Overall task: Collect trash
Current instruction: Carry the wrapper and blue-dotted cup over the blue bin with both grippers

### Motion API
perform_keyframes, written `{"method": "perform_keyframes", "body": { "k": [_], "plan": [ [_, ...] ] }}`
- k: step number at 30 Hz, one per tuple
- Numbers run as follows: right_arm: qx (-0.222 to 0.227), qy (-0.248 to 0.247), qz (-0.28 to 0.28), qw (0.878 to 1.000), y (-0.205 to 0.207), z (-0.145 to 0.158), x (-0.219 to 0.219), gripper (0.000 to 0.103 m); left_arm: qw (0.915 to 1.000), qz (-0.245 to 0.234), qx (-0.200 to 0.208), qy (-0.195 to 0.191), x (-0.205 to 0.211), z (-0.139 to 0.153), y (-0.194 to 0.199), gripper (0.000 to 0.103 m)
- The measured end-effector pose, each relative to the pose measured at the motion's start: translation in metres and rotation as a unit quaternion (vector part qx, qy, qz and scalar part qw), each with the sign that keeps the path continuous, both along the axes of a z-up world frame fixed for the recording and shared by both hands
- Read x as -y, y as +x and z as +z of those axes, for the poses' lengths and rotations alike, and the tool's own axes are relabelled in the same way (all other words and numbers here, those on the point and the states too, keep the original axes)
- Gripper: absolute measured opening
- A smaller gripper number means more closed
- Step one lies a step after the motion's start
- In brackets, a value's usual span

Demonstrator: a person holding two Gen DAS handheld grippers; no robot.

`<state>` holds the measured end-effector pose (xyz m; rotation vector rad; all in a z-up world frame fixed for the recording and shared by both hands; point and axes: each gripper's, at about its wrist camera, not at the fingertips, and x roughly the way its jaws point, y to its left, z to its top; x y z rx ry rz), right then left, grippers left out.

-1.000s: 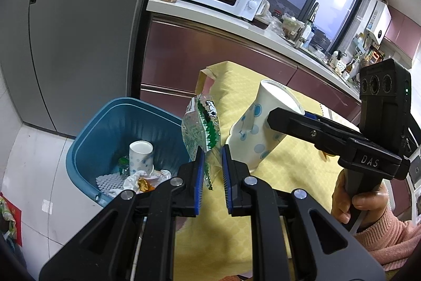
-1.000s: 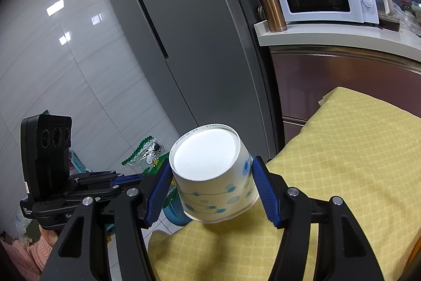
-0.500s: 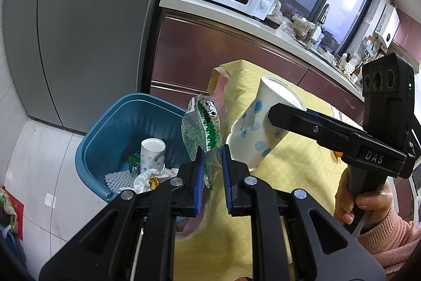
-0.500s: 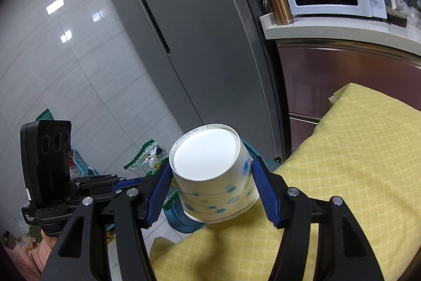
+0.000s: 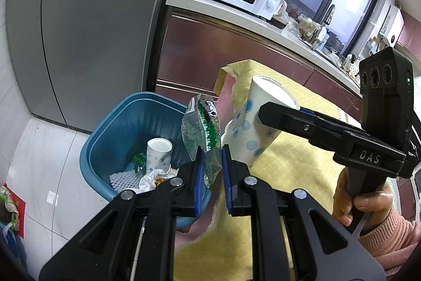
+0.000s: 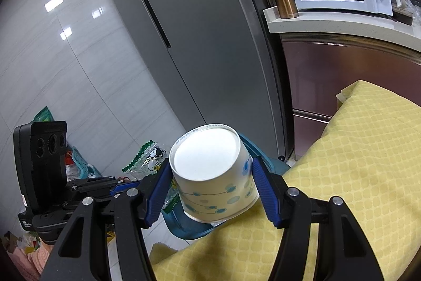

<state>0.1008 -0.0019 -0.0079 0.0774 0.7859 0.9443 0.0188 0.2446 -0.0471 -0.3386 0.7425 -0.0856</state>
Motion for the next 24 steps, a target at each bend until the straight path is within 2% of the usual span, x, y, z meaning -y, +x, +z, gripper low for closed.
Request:
{"method": "perform_keyframes", "body": {
  "k": [24],
  "plan": [
    [-0.017,-0.051,0.015,0.998,0.023,-0.026,-0.04,0.06,0.9989,0.028,-0.037,-0.008,-0.019,-0.032,0.018,0.013]
  ]
}}
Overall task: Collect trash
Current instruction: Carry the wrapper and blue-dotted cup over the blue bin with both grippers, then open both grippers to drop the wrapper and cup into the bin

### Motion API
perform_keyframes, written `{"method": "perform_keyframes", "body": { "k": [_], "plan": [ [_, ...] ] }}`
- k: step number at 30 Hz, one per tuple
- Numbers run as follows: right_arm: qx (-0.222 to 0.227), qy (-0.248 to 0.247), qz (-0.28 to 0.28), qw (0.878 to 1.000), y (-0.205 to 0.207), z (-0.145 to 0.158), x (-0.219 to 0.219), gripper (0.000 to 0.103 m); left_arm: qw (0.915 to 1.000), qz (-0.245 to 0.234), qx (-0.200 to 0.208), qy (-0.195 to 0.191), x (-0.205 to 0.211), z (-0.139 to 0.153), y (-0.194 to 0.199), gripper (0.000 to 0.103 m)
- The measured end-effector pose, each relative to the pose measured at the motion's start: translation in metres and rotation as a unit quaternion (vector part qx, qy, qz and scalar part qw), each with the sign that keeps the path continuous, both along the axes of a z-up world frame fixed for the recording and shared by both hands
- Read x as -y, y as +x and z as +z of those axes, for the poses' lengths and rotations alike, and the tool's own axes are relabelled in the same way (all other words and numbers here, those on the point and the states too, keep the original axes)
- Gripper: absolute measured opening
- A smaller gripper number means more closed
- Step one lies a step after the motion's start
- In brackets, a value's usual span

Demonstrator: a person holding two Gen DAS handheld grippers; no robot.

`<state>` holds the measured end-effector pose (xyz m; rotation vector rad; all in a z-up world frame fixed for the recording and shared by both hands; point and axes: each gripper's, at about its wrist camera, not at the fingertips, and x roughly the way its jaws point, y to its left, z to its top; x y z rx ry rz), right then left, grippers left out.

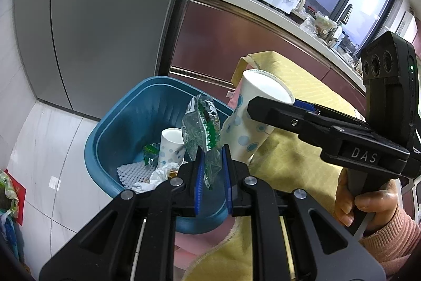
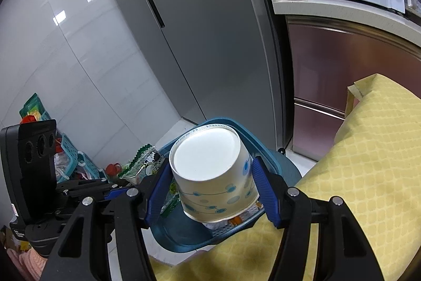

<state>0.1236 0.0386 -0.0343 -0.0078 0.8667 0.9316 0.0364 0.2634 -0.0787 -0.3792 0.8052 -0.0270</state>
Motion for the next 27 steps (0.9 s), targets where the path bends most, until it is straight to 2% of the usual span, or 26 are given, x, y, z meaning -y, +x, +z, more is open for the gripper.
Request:
{"method": "perform_keyframes", "body": {
  "k": [15,27],
  "plan": [
    [-0.024,-0.033,0.003,0.999,0.009,-0.016,-0.016,0.06,0.9997,0.008,-0.022,-0.003,-0.003,-0.018,0.015,0.014],
    [-0.05,-0.032,-0.011,0.998,0.018,-0.022,-0.013,0.061,0.9988,0.015,-0.045,-0.013,-0.008,-0.041,0.024,0.013]
  ]
}}
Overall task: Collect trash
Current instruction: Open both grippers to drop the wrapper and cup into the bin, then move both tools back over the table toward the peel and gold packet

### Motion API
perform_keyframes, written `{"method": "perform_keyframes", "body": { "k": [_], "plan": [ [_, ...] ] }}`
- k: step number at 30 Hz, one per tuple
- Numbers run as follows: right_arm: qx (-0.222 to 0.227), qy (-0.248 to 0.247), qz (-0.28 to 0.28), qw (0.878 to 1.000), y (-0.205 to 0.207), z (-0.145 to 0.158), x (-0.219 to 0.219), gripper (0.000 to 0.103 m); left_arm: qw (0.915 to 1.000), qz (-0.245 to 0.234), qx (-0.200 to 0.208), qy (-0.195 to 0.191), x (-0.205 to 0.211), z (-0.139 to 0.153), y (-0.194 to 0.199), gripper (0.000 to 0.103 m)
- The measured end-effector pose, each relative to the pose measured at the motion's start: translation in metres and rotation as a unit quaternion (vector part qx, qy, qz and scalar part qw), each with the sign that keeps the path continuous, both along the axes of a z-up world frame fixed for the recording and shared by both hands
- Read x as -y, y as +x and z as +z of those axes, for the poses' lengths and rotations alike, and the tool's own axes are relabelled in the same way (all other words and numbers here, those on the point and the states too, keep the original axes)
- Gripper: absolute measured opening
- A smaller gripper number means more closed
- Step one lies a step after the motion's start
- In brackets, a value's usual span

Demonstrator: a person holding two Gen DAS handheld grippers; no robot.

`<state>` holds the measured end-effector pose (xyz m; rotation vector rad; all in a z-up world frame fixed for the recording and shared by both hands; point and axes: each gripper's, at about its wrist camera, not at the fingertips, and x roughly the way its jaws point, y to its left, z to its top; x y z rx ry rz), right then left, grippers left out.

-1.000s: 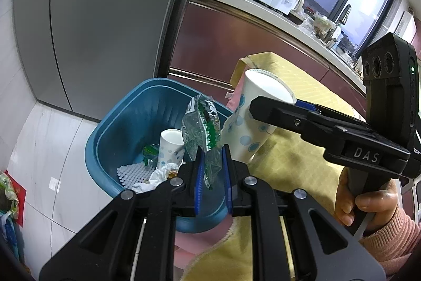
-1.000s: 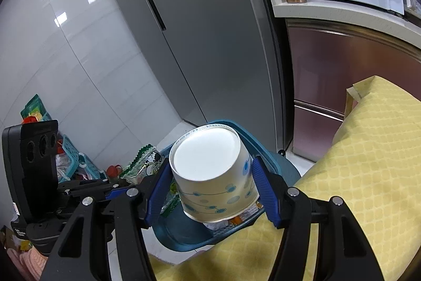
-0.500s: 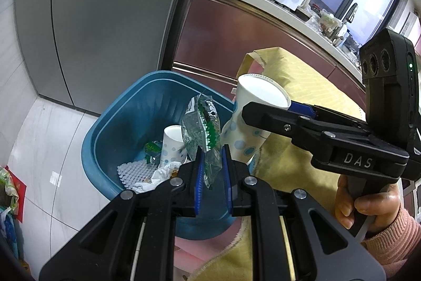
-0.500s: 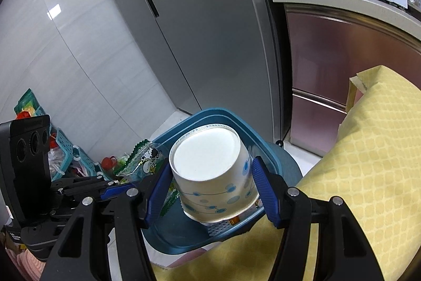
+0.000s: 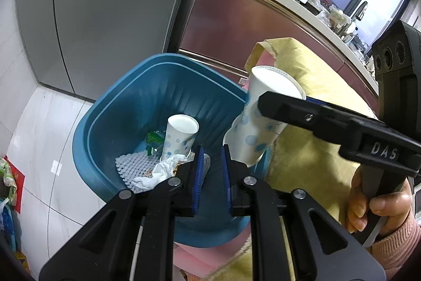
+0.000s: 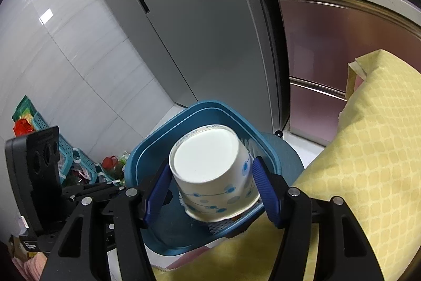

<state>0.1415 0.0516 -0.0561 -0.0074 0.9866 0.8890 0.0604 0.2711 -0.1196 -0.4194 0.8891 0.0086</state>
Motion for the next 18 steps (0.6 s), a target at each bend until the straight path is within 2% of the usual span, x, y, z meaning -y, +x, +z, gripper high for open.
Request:
{"method": "perform_keyframes", "body": {
  "k": [8,16,18],
  "plan": [
    [-0.004,0.005,-0.007,1.0,0.002,0.0,0.004,0.062,0.9999,0.005,0.007,-0.005,-0.002,0.002,-0.007,0.014],
    [0.003,0.016,-0.009,1.0,-0.009,0.005,0.023,0.062,0.9995,-0.008,0.031,-0.003,0.004,0.015,-0.02,0.025],
    [0.013,0.019,-0.008,1.0,-0.015,0.011,0.032,0.062,0.999,-0.017,0.041,-0.004,0.01,0.021,-0.023,0.031]
  ]
}}
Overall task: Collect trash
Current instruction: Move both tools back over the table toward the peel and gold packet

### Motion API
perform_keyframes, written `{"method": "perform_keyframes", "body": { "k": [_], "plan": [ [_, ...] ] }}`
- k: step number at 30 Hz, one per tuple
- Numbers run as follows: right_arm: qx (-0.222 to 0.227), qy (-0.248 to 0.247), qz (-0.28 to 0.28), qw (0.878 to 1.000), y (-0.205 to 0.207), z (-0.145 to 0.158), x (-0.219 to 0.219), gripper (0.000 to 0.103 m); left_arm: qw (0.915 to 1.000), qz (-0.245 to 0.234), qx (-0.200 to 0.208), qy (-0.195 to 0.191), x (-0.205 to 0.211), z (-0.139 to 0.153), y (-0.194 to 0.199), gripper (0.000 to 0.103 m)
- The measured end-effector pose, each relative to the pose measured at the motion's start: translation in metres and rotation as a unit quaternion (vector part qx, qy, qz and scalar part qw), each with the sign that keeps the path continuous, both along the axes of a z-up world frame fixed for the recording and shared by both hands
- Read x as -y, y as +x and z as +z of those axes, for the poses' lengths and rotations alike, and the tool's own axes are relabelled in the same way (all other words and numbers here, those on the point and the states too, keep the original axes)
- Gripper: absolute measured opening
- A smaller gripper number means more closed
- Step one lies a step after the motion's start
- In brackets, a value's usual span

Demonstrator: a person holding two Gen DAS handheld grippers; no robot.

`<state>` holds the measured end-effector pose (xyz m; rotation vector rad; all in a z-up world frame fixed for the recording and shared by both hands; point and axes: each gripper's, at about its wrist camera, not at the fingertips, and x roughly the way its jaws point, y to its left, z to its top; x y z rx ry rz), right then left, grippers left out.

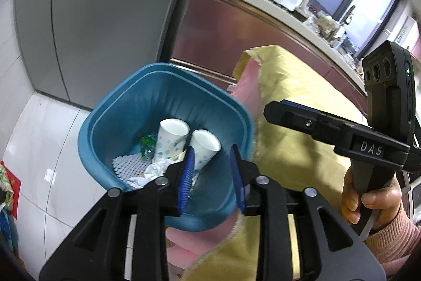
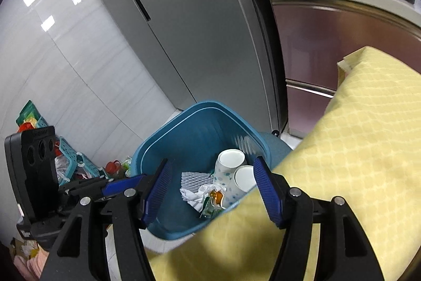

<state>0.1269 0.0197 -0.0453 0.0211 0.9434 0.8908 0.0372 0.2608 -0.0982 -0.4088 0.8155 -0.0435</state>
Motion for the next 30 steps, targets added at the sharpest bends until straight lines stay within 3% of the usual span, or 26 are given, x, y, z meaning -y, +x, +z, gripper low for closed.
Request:
{"method": "perform_keyframes", "body": {
  "k": [8,16,24,30],
  "plan": [
    [0.046,0.011,-0.031,0.998,-0.026,0.026,0.061,0.062,0.9973,-0.065,0.033,0.001,0.047,0.022,-0.003,0.033],
    [0.072,0.0,-0.116,0.991,-0.053,0.038,0.153,0.062,0.9854,-0.163,0.048,-0.001,0.129,0.033,0.006,0.034],
    [0.074,-0.014,-0.232,0.97,-0.078,0.033,0.254,0.062,0.97,-0.238,0.052,-0.001,0.205,0.038,0.015,0.036],
    [0.076,-0.025,-0.309,0.948,-0.097,0.03,0.323,0.062,0.9547,-0.292,0.055,0.01,0.268,0.042,0.021,0.04]
  ]
}}
